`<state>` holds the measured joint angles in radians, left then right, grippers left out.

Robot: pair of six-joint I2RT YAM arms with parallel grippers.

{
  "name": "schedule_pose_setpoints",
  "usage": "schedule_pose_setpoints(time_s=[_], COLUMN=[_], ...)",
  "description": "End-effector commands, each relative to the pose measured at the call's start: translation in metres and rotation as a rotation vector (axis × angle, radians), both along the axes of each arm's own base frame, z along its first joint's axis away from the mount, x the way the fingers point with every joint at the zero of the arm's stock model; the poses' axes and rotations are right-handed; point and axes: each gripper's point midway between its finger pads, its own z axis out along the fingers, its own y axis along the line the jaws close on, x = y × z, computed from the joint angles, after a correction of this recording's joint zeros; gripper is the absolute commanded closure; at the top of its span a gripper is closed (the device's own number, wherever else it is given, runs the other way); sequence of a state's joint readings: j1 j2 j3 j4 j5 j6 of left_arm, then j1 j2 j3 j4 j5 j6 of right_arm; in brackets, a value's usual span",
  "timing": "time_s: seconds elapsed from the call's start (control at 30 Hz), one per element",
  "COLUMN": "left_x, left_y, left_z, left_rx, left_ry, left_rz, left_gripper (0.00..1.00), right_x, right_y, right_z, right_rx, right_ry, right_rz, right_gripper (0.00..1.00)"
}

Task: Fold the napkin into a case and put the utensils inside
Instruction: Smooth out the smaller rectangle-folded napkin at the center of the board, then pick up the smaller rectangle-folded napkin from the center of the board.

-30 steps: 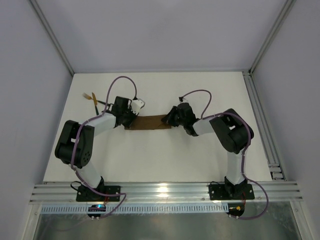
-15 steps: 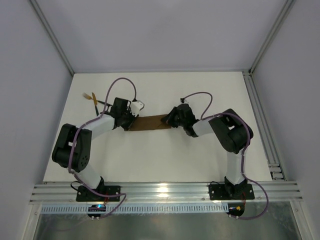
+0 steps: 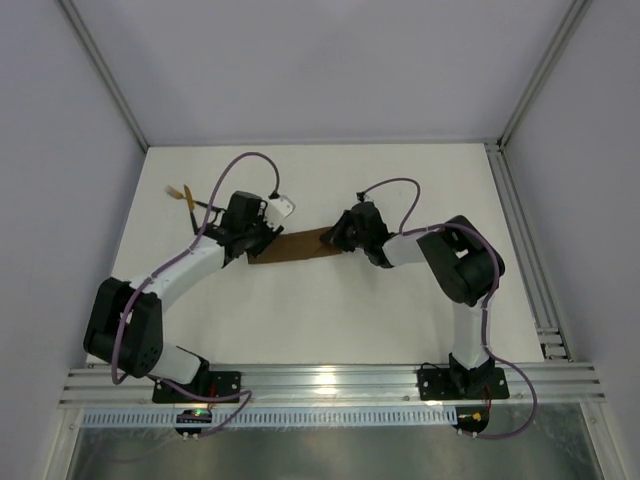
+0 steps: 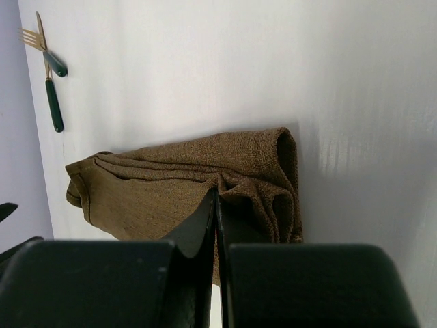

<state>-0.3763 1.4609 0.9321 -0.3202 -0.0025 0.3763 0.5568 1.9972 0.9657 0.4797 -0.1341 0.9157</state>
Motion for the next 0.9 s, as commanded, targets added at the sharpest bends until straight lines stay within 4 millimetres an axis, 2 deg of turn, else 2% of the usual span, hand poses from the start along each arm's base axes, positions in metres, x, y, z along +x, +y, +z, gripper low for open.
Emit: schedule_pose_setpoints(time_s=[0.0, 0.1, 0.17, 0.2, 0.3, 0.4, 0.43, 0.53, 0.6, 0.67, 0.8, 0.87], left_x=[0.012, -0.004, -0.014, -0.022, -0.028, -0.022, -0.024, -0.020, -0.015, -0.008, -0.008, -0.012], left_y=[-0.023, -0.053, -0.062, -0.072, -0.077, -0.080, -0.080, -0.083, -0.077, -0.079, -0.082, -0.080], left_z=[0.030, 0.019, 0.002, -0.013, -0.039, -0.047, -0.058, -0.072, -0.077, -0.077, -0.081, -0.091], left_rx=[0.075, 0.107, 0.172, 0.208, 0.276, 0.315, 0.336, 0.388, 0.441, 0.461, 0.476, 0.491], left_ry=[-0.135, -0.115, -0.097, -0.070, -0.039, -0.045, -0.013, -0.011, -0.032, -0.084, -0.106, -0.073], left_rz=[-0.059, -0.180, -0.260, -0.313, -0.401, -0.433, -0.449, -0.469, -0.449, -0.426, -0.437, -0.450], left_gripper=[0.54, 0.55, 0.54, 0.53, 0.50, 0.44, 0.43, 0.40, 0.40, 0.40, 0.41, 0.45], right_x=[-0.003, -0.003, -0.003, -0.002, -0.003, -0.003, -0.003, -0.003, -0.003, -0.004, -0.004, -0.003], right_y=[-0.001, -0.001, -0.001, -0.001, 0.000, 0.001, 0.001, 0.002, 0.002, 0.004, 0.005, 0.007], right_z=[-0.013, -0.012, -0.012, -0.011, -0.012, -0.012, -0.012, -0.012, -0.011, -0.010, -0.009, -0.007], right_rx=[-0.053, -0.058, -0.062, -0.062, -0.062, -0.061, -0.059, -0.058, -0.057, -0.055, -0.053, -0.049], right_ry=[0.025, 0.022, 0.021, 0.019, 0.022, 0.021, 0.022, 0.019, 0.018, 0.014, 0.010, 0.005], right_rz=[0.021, 0.025, 0.029, 0.028, 0.034, 0.040, 0.042, 0.050, 0.052, 0.064, 0.076, 0.082], right_gripper=[0.97, 0.97, 0.97, 0.97, 0.97, 0.97, 0.97, 0.97, 0.97, 0.97, 0.97, 0.97])
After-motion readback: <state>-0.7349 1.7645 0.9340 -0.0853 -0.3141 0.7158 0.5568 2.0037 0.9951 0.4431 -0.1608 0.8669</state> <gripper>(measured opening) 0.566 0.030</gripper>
